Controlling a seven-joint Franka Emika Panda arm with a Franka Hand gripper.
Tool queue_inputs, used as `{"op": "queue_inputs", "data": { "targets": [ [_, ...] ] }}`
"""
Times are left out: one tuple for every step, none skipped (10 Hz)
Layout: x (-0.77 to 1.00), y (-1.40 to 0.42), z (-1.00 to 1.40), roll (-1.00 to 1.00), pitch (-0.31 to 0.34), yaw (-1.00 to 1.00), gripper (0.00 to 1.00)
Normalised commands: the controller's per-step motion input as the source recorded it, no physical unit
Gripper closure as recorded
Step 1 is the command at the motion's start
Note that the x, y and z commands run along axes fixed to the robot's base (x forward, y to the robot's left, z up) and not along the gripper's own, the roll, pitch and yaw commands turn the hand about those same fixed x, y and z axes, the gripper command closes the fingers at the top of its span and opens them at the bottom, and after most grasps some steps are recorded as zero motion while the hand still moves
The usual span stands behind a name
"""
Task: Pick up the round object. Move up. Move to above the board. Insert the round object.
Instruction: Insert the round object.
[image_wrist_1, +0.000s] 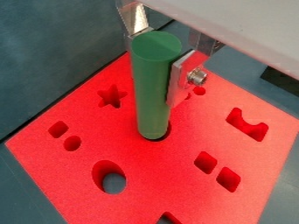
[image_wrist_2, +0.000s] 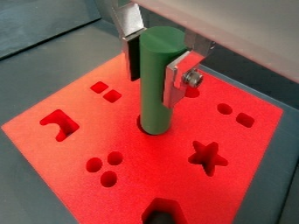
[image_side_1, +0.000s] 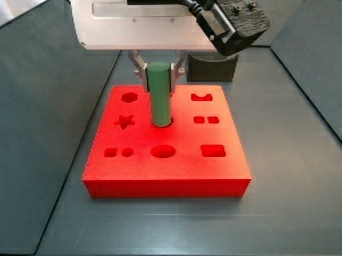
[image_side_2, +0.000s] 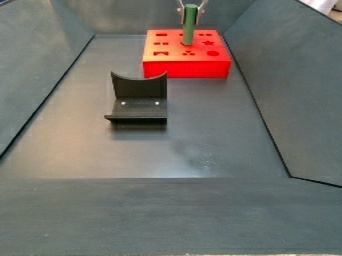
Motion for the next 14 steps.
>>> {"op": "queue_inputs", "data": {
  "targets": [
    [0.23,0.00,0.00,0.00,0.000,0.00,1.00],
    [0.19,0.00,0.00,0.00,0.000,0.00,1.00],
    [0.11,0.00,-0.08,0.03,-0.014,0.00,1.00],
    [0.06,0.00,-0.23,0.08,-0.046,0.00,1.00],
    [0.00,0.00,-0.40,0.16,-0.097,0.00,1.00],
    [0.00,0.00,-0.08,0.03,-0.029,0.00,1.00],
    [-0.01,0.03,0.00,0.00,-0.020,0.00,1.00],
    [-0.04,0.13,0.00,-0.02,-0.034,0.00,1.00],
    [0.00,0.21,0.00,-0.06,-0.024,0.00,1.00],
    [0.00,0.18,0.00,-0.02,-0.027,0.00,1.00],
    [0.00,0.15,-0.01,0.00,-0.017,0.00,1.00],
    [0.00,0.00,-0.21,0.12,-0.029,0.00,1.00],
    [0.00,0.00,-0.32,0.22,-0.031,0.00,1.00],
    [0.00,-0.01,-0.33,0.25,-0.029,0.01,1.00]
  ]
}}
